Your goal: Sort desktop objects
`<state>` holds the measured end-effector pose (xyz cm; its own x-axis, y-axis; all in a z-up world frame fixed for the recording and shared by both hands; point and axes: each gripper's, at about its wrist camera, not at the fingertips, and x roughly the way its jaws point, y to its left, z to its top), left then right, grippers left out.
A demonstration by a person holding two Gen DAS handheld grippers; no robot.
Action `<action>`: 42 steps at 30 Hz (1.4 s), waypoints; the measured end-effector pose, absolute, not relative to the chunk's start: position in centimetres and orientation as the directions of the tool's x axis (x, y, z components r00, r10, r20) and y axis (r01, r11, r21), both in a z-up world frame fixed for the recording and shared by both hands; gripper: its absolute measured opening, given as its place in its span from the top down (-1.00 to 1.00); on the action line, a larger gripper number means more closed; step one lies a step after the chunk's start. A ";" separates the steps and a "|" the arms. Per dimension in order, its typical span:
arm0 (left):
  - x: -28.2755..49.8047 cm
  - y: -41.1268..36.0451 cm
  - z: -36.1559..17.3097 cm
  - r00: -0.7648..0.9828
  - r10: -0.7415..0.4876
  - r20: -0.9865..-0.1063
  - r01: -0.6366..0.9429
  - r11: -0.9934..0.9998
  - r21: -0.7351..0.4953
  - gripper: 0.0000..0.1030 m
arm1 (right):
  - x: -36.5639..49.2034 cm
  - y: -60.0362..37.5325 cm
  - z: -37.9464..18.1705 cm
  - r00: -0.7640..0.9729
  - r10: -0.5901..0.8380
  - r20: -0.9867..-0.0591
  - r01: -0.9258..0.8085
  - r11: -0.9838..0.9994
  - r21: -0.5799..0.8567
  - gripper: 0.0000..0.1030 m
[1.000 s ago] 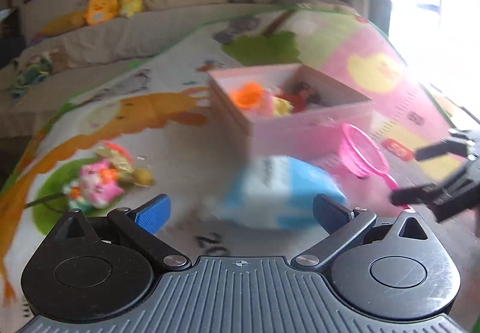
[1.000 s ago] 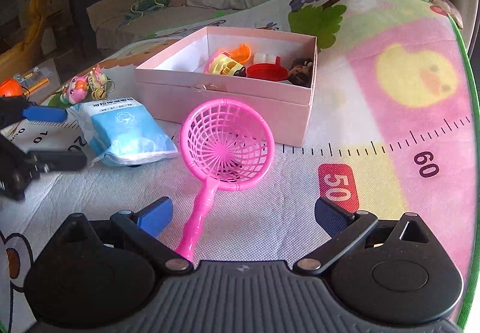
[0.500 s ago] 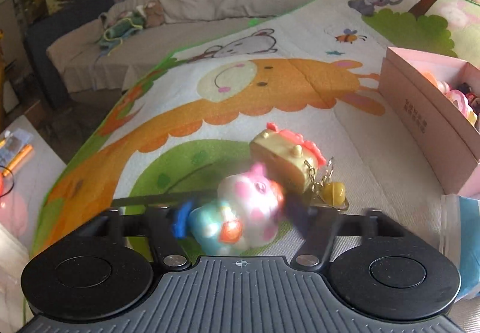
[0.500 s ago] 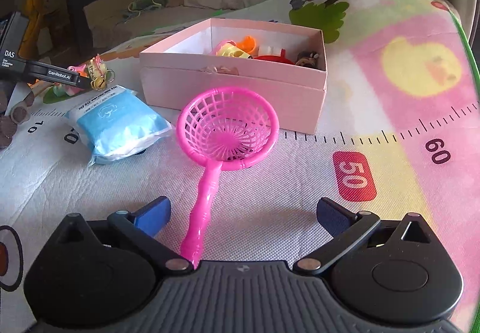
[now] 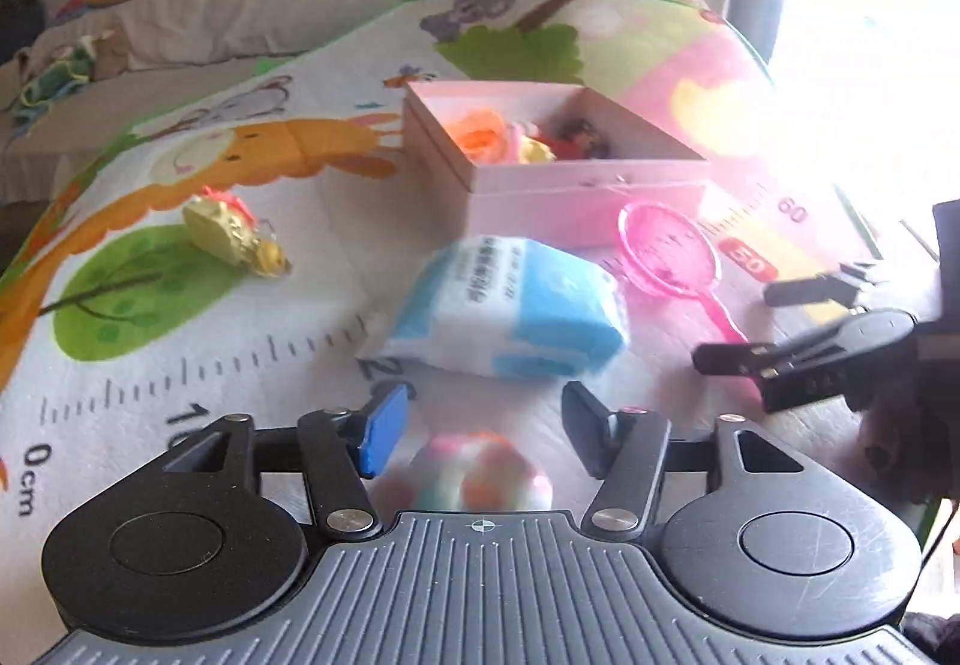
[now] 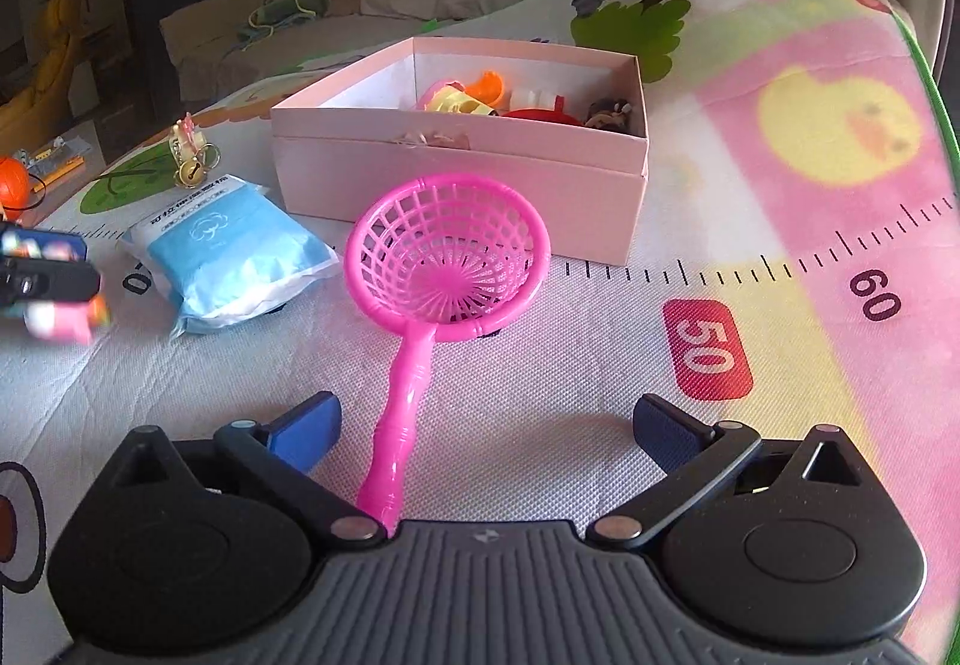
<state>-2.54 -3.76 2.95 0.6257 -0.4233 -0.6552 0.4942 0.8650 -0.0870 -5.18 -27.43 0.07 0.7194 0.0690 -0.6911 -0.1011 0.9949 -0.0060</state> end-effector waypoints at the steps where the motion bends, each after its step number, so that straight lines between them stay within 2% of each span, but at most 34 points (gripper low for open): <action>1: -3.0 -4.3 2.6 0.624 -0.419 -0.660 0.502 0.862 -0.073 -0.51 | -5.2 -27.4 0.1 0.720 0.068 -0.691 -0.100 0.995 -0.006 -1.00; 6: -4.5 -5.5 1.3 0.652 -0.343 -0.676 0.530 0.844 0.084 -0.71 | -5.3 -27.3 0.4 0.705 0.066 -0.706 -0.105 0.994 -0.012 -1.00; 8: -4.5 -5.1 1.2 0.668 -0.311 -0.676 0.523 0.843 0.129 -0.74 | -5.6 -26.9 1.1 0.719 0.062 -0.693 -0.127 0.991 -0.044 -1.00; 14: -3.4 -2.5 1.6 0.708 -0.223 -0.670 0.438 0.883 0.169 -0.85 | -5.9 -26.2 3.1 0.756 0.051 -0.653 -0.164 0.980 -0.114 -0.95; 18: -2.5 -2.3 2.5 0.808 -0.069 -0.585 0.307 0.897 0.319 -0.87 | -4.7 -25.4 3.3 0.775 0.017 -0.632 -0.175 0.966 -0.189 -0.94; 20: -1.9 -1.9 3.0 0.831 -0.020 -0.556 0.255 0.902 0.349 -0.87 | -4.4 -24.7 3.1 0.776 0.013 -0.631 -0.194 0.956 -0.220 -0.87; 21: -1.6 -1.6 3.3 0.830 -0.023 -0.558 0.246 0.912 0.328 -0.87 | -4.4 -24.1 3.0 0.783 0.007 -0.622 -0.205 0.947 -0.248 -0.82; 23: -1.4 -0.5 4.1 0.815 -0.066 -0.576 0.250 0.937 0.245 -0.88 | -5.1 -22.7 2.9 0.805 0.006 -0.594 -0.237 0.920 -0.312 -0.60; 25: -1.5 0.4 4.7 0.789 -0.119 -0.603 0.261 0.953 0.153 -0.89 | -5.7 -21.8 3.3 0.805 0.050 -0.592 -0.281 0.910 -0.306 -0.14; 26: -1.6 0.8 4.9 0.779 -0.140 -0.611 0.263 0.958 0.117 -0.90 | -5.6 -21.5 3.6 0.791 0.080 -0.606 -0.303 0.912 -0.275 0.00; 30: -1.7 2.0 5.5 0.769 -0.163 -0.618 0.231 0.973 0.030 -0.93 | -5.0 -19.2 3.1 0.787 0.084 -0.612 -0.333 0.892 -0.306 0.00; 33: -1.6 1.8 5.6 0.765 -0.172 -0.621 0.232 0.973 0.016 -0.94 | -5.2 -17.6 3.3 0.740 0.220 -0.636 -0.438 0.875 -0.207 0.03; 34: -1.7 1.6 5.6 0.763 -0.175 -0.622 0.238 0.971 0.019 -0.94 | -5.8 -17.3 3.8 0.713 0.290 -0.639 -0.485 0.862 -0.150 0.03; 36: -1.8 1.2 5.5 0.757 -0.191 -0.625 0.257 0.966 0.016 -0.95 | -6.8 -17.1 4.7 0.727 0.322 -0.607 -0.505 0.849 -0.155 -0.02; 37: -1.8 0.9 5.4 0.752 -0.201 -0.628 0.265 0.964 0.009 -0.95 | -7.2 -17.2 5.1 0.756 0.289 -0.587 -0.479 0.855 -0.196 -0.27; 38: -1.7 0.6 5.3 0.743 -0.213 -0.635 0.272 0.962 -0.005 -0.95 | -7.4 -17.5 5.3 0.787 0.238 -0.569 -0.434 0.869 -0.238 -0.67; 39: -1.5 0.3 5.3 0.732 -0.225 -0.643 0.279 0.960 -0.019 -0.95 | -7.3 -18.1 5.4 0.820 0.163 -0.549 -0.366 0.886 -0.284 -0.84; 40: -1.2 -0.2 5.1 0.717 -0.245 -0.653 0.291 0.956 -0.039 -0.95 | -6.9 -18.7 5.3 0.845 0.091 -0.527 -0.299 0.898 -0.324 -1.00; 42: -0.5 -1.4 4.9 0.692 -0.274 -0.668 0.309 0.948 -0.068 -0.96 | -5.5 -20.0 4.8 0.837 -0.003 -0.547 -0.228 0.907 -0.353 -1.00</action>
